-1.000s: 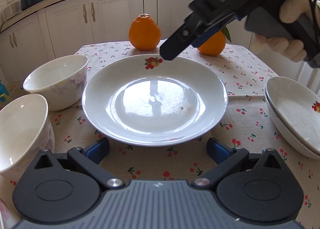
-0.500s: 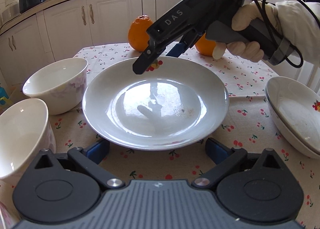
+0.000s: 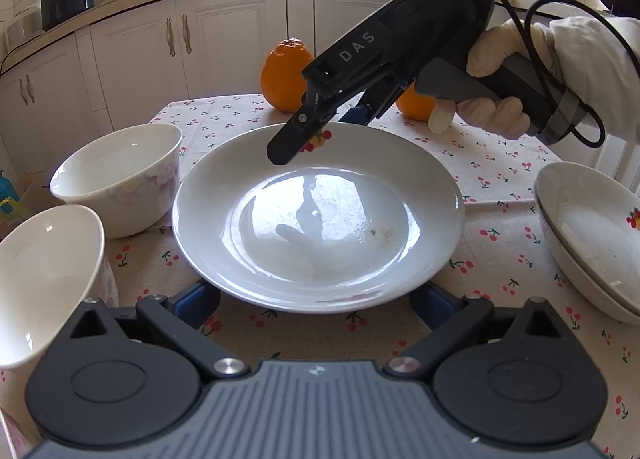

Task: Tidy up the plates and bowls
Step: 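Lift the plate with the right gripper and carry it toward the plate stack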

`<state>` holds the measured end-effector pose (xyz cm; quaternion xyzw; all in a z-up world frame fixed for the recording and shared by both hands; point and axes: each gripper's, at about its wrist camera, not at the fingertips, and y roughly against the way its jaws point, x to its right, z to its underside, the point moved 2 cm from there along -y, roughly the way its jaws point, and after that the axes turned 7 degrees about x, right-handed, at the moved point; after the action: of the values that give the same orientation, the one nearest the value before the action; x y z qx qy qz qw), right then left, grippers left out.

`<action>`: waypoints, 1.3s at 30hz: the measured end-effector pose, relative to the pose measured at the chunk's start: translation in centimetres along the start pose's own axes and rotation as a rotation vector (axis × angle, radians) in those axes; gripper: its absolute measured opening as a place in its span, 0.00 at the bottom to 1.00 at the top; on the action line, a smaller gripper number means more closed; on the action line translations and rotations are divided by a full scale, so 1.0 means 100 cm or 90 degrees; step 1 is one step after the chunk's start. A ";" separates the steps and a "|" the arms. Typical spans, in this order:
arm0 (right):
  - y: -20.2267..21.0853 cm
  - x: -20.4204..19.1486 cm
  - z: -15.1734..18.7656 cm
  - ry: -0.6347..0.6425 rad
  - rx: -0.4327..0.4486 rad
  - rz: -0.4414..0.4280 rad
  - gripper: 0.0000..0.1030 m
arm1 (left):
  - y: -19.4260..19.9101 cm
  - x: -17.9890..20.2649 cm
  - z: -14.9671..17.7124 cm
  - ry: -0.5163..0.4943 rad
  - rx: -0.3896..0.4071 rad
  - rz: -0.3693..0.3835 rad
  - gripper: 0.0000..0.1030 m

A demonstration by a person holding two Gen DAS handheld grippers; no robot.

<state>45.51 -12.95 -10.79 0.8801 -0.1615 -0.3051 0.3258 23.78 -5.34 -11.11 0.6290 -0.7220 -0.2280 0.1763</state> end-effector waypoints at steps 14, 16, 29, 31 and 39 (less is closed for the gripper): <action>0.013 -0.003 0.008 -0.030 0.008 -0.014 0.80 | 0.003 0.003 0.000 -0.033 -0.011 0.009 0.97; 0.015 -0.005 0.011 -0.033 0.006 -0.011 0.80 | 0.007 0.004 0.000 -0.037 -0.012 0.014 0.97; 0.050 -0.028 0.029 -0.038 0.023 0.008 0.80 | 0.043 0.016 -0.006 -0.064 0.011 0.041 0.97; 0.058 -0.032 0.034 -0.041 0.032 0.012 0.80 | 0.049 0.018 -0.007 -0.068 0.011 0.048 0.97; 0.084 -0.045 0.055 -0.057 0.061 0.036 0.80 | 0.067 0.029 -0.008 -0.084 0.013 0.072 0.97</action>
<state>37.80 -19.55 -6.54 0.8755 -0.2148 -0.3267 0.2840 18.21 -7.56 -6.82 0.5726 -0.7686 -0.2513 0.1348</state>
